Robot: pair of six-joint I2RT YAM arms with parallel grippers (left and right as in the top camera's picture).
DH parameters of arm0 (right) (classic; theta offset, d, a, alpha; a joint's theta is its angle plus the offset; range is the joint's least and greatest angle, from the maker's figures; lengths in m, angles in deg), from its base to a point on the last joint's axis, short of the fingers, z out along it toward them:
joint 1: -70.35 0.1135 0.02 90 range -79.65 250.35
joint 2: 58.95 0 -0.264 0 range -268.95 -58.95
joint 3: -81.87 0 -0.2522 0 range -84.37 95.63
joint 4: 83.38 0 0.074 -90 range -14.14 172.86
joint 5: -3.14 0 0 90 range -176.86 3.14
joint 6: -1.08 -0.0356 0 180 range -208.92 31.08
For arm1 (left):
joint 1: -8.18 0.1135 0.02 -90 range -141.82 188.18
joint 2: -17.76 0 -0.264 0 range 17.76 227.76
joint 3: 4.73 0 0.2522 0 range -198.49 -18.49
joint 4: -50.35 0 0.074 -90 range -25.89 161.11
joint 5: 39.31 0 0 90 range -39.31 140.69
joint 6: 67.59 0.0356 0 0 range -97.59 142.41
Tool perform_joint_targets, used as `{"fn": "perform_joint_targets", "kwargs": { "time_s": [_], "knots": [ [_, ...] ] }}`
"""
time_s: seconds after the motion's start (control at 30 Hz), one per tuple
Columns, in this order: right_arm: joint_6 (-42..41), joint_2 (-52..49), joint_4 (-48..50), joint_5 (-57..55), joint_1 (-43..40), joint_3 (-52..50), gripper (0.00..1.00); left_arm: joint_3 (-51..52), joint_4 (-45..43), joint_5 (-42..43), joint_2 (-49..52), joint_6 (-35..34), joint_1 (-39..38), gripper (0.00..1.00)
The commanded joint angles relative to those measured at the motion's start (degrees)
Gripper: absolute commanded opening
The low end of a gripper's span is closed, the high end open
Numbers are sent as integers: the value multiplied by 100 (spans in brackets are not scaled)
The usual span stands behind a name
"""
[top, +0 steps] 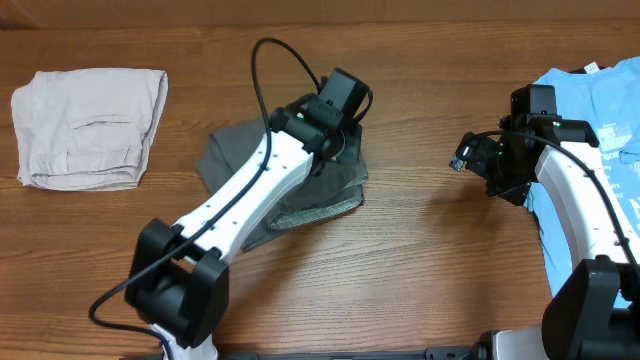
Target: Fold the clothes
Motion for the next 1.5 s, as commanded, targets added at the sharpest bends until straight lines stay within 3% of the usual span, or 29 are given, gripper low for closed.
{"fn": "perform_joint_targets", "kwargs": {
  "time_s": [0.0,0.3,0.53,0.87,1.03,1.23,1.47],
  "knots": [
    [20,26,17,-57,-7,44,100,352,-308,1191,339,190,-9,4],
    [20,26,17,-57,-7,44,100,544,-345,1755,1366,367,-9,4],
    [20,26,17,-57,-7,44,100,549,-133,2317,1875,922,-7,4],
    [20,26,17,-57,-7,44,100,529,85,2197,614,1036,175,4],
    [20,26,17,-57,-7,44,100,529,741,1547,-164,702,273,4],
    [20,28,17,-57,-7,44,100,575,1443,1379,-234,588,643,4],
    [20,26,17,-59,-7,44,100,1335,1325,1266,-87,420,1102,4]
  ]
}}
